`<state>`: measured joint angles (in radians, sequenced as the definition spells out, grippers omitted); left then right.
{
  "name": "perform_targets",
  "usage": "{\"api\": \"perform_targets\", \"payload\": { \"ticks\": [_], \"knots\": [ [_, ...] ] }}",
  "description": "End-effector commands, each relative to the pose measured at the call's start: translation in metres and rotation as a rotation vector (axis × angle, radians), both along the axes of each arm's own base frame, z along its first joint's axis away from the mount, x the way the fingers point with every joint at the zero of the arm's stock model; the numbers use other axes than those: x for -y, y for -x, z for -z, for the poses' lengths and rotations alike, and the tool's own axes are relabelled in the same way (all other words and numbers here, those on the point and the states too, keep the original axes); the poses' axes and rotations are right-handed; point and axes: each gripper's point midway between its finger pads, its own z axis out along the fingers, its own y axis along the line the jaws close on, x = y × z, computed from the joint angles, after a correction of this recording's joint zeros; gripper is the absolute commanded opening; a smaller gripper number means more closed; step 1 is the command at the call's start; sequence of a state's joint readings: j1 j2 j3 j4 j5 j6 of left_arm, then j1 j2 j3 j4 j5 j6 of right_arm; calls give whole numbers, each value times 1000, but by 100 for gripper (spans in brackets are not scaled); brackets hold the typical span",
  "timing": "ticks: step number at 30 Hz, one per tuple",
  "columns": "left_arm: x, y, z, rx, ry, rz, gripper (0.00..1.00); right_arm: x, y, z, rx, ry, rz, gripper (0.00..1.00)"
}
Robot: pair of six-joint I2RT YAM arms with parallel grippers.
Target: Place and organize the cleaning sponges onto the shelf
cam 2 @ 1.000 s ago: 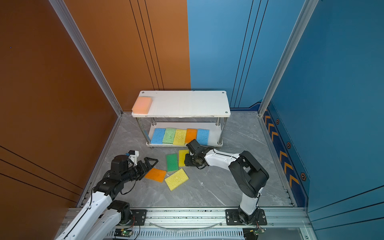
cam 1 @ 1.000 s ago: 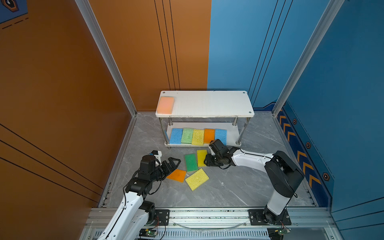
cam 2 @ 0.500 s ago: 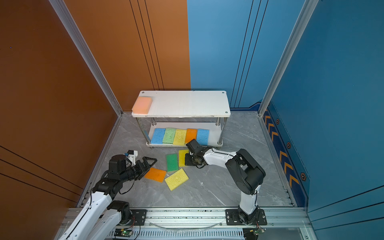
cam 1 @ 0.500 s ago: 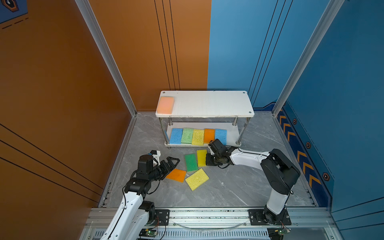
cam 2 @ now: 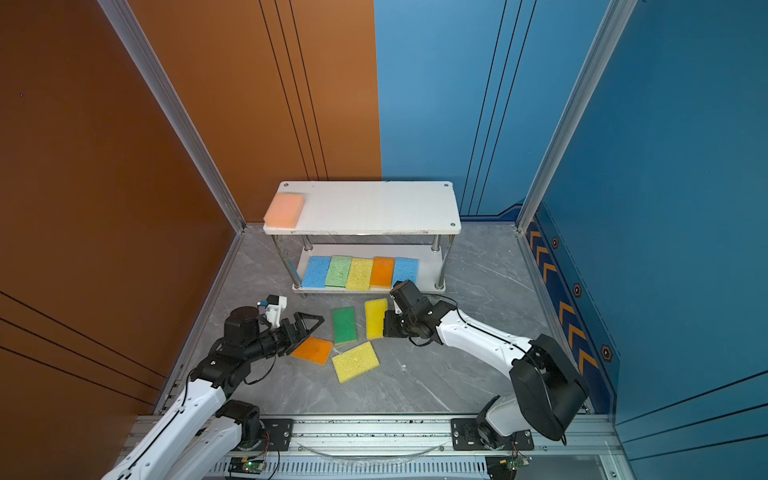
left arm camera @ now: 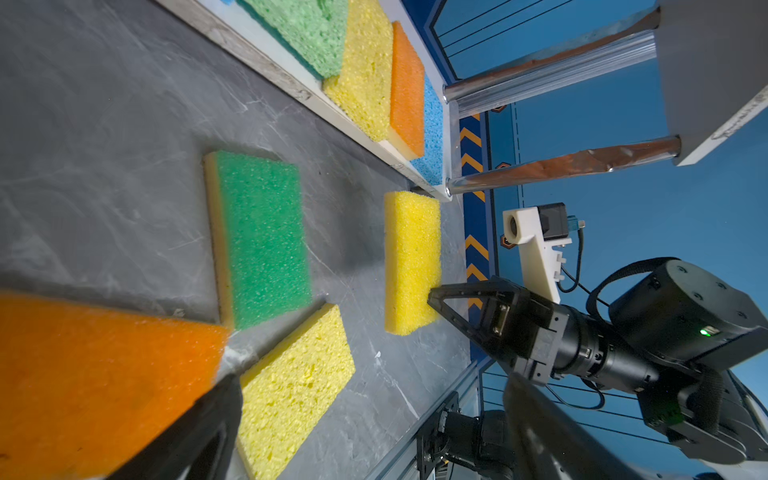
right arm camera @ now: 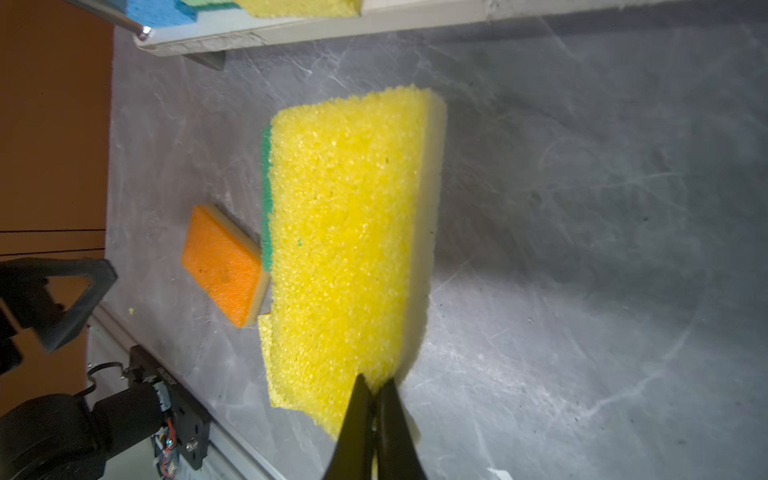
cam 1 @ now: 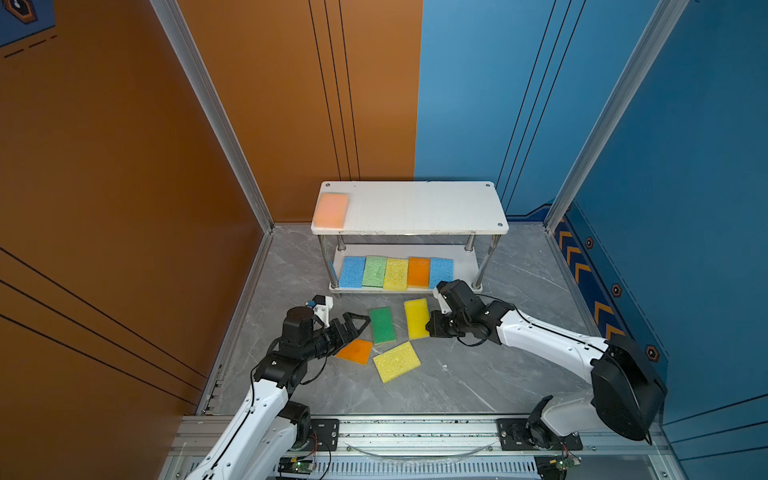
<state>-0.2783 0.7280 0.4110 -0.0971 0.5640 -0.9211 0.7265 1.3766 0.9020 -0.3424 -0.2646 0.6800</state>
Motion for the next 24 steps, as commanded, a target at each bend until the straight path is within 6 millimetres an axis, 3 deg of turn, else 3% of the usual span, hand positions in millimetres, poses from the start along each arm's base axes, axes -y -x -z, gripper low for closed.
{"api": "perform_targets", "payload": {
  "ticks": [1, 8, 13, 21, 24],
  "knots": [
    [24, -4, -29, 109, 86, 69, 98, -9, 19, -29, -9, -79, -63, 0],
    [51, -3, -54, 179, 107, 125, 100, -52, 44, -88, 39, -239, -216, 0],
    [51, -3, -56, 186, 113, 109, 89, -67, 55, -102, 56, -283, -261, 0],
    [49, -1, -61, 209, 118, 103, 39, -77, 61, -95, 40, -270, -277, 1],
    [50, 0, -61, 213, 113, 113, 19, -79, 62, -94, 35, -268, -281, 10]
  ]
}}
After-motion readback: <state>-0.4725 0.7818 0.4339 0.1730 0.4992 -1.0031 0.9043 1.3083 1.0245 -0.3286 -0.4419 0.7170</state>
